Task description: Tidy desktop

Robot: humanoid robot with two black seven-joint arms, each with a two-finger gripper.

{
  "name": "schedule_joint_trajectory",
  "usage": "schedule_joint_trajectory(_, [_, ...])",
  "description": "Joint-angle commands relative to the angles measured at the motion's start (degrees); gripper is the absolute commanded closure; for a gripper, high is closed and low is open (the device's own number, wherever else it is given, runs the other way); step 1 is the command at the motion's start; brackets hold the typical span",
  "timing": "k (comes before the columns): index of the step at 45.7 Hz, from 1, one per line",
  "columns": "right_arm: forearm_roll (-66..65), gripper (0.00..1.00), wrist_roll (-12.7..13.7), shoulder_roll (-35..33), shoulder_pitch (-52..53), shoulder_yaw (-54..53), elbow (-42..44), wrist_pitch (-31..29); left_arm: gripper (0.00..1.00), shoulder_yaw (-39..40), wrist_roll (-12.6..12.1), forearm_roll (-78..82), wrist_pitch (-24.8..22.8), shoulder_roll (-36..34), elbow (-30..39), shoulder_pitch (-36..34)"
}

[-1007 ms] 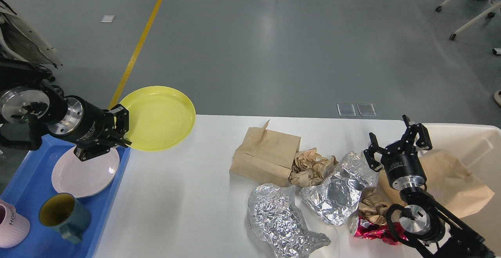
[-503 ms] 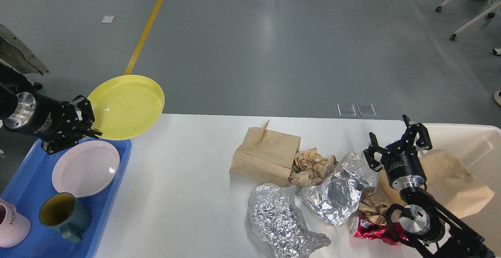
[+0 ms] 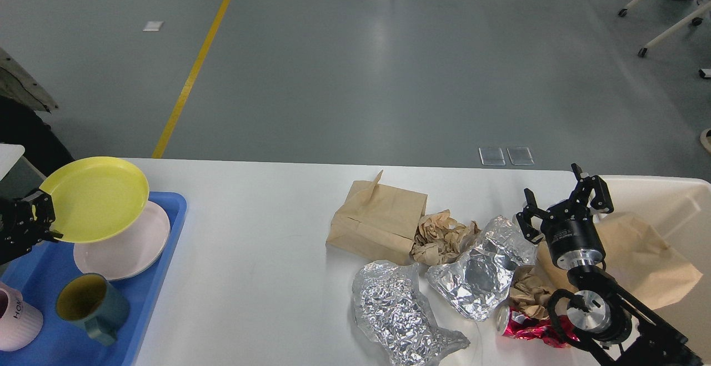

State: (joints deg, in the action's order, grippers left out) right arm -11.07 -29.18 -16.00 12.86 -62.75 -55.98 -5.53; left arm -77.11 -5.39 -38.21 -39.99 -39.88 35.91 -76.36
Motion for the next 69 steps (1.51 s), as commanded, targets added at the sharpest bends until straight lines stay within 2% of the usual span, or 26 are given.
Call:
schedule_joint_trajectory(1, [0.0, 0.00, 0.0, 0.0, 0.0, 0.0, 0.0, 0.0, 1.00, 2.4, -0.1, 0.1, 2.0, 1.6, -2.6, 4.3])
schedule_joint_trajectory(6, [0.0, 0.00, 0.0, 0.0, 0.1, 0.0, 0.0, 0.0, 1.00, 4.9, -2.3, 0.8, 6.9, 3.7, -2.6, 6.9])
schedule_joint_trajectory(11, [0.0, 0.00, 0.0, 0.0, 0.1, 0.0, 0.0, 0.0, 1.00, 7.2, -4.6, 0.8, 8.4, 3.9, -3.0, 8.9])
schedule_joint_trajectory(12, [0.0, 0.00, 0.0, 0.0, 0.1, 0.0, 0.0, 0.0, 0.30, 7.6, -3.9, 0.9, 13.9, 5.2, -3.2, 9.0])
schedule_joint_trajectory(13, [0.0, 0.00, 0.0, 0.0, 0.1, 0.0, 0.0, 0.0, 0.27, 7.6, -3.9, 0.9, 14.2, 5.3, -3.2, 9.1])
schedule_joint_trajectory(33, [0.0, 0.00, 0.0, 0.0, 0.1, 0.0, 0.0, 0.0, 0.06, 7.8, -4.6, 2.8, 12.8, 4.8, -2.6, 8.3])
schedule_joint_trajectory(39, [0.0, 0.00, 0.0, 0.0, 0.1, 0.0, 0.0, 0.0, 0.05, 9.1, -4.7, 2.8, 11.6, 4.5, -2.6, 6.2])
schedule_joint_trajectory(43, [0.0, 0.00, 0.0, 0.0, 0.1, 0.0, 0.0, 0.0, 0.04, 12.1, -4.0, 2.8, 11.1, 3.8, -2.9, 2.8])
schedule_joint_trajectory(47, [0.0, 0.00, 0.0, 0.0, 0.1, 0.0, 0.0, 0.0, 0.04, 16.1, -3.8, 2.9, 10.9, 2.1, -2.9, 2.4])
schedule_joint_trajectory(51, [0.0, 0.00, 0.0, 0.0, 0.1, 0.0, 0.0, 0.0, 0.04, 23.5, -4.5, 2.9, 10.6, -0.8, -2.9, 2.5])
schedule_joint_trajectory(55, [0.0, 0.00, 0.0, 0.0, 0.1, 0.0, 0.0, 0.0, 0.04, 35.9, -4.7, 3.1, 8.7, -5.8, -2.7, 3.5])
schedule_joint_trajectory(63, [0.0, 0.00, 0.0, 0.0, 0.1, 0.0, 0.0, 0.0, 0.04, 68.1, -3.9, 3.2, 3.7, -6.9, -2.8, 14.8])
schedule_joint_trajectory(69, [0.0, 0.00, 0.0, 0.0, 0.0, 0.0, 0.0, 0.0, 0.04, 94.7, -3.8, 3.3, 3.4, -6.1, -3.0, 24.5])
